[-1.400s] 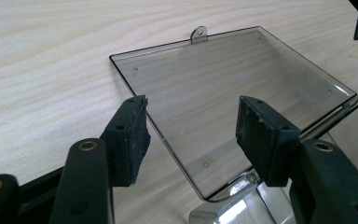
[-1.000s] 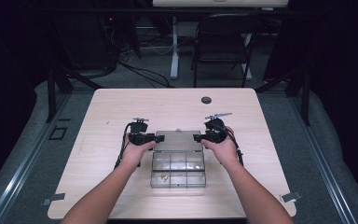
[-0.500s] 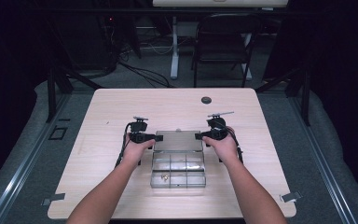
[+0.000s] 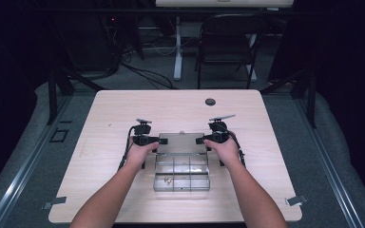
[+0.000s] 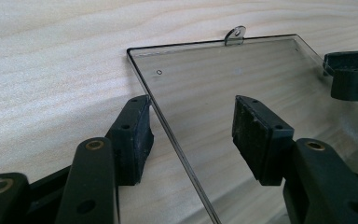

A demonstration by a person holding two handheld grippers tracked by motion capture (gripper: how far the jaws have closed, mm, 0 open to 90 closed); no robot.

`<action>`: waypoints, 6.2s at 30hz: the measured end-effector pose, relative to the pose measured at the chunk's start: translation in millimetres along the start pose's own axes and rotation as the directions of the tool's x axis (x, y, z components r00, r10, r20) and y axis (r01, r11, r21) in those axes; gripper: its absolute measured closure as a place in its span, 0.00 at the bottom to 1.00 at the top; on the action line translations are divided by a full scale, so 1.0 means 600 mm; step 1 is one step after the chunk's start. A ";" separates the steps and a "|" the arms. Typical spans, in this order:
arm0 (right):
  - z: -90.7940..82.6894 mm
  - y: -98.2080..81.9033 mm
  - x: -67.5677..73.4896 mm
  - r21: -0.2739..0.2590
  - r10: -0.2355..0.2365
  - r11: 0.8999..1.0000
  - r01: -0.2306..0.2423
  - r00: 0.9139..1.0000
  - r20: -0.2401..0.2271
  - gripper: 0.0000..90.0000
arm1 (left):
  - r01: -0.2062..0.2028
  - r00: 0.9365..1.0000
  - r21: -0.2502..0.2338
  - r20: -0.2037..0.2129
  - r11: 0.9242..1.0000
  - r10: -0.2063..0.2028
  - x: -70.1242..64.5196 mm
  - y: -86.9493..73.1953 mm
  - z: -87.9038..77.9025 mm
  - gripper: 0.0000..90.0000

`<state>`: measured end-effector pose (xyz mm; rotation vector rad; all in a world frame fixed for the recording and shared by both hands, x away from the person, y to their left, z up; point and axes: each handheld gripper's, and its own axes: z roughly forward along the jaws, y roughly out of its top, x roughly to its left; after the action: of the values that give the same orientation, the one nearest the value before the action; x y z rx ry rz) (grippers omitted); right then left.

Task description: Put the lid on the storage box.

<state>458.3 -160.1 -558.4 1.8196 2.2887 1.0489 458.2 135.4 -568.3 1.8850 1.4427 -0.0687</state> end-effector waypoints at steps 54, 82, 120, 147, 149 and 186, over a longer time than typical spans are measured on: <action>0.008 -0.002 -0.003 0.040 0.082 0.996 -0.079 0.994 -0.078 0.44 | 0.096 0.994 0.021 0.045 0.995 -0.097 0.012 -0.001 -0.003 0.58; 0.000 -0.001 0.005 -0.017 0.012 1.000 -0.013 0.999 -0.052 0.46 | 0.074 0.996 -0.019 0.050 0.997 -0.073 0.002 0.002 -0.008 0.58; -0.050 -0.005 0.050 -0.115 -0.120 0.985 0.125 0.991 0.050 0.49 | -0.041 0.999 -0.087 -0.016 0.995 0.040 -0.045 0.010 -0.051 0.64; -0.102 -0.014 0.076 -0.164 -0.197 0.966 0.202 0.979 0.042 0.48 | -0.112 0.993 -0.135 0.013 0.984 0.115 -0.069 0.001 -0.096 0.65; -0.106 -0.015 0.078 -0.163 -0.201 0.965 0.206 0.979 0.044 0.48 | -0.123 0.992 -0.134 0.011 0.983 0.126 -0.071 0.000 -0.098 0.65; -0.128 -0.029 0.091 -0.177 -0.266 0.946 0.270 0.963 0.048 0.51 | -0.218 0.976 -0.151 -0.006 0.964 0.219 -0.086 -0.013 -0.114 0.65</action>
<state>393.9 -150.8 -487.8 1.3982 2.2579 1.1397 406.5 134.2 -499.5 1.9025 1.1893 0.1326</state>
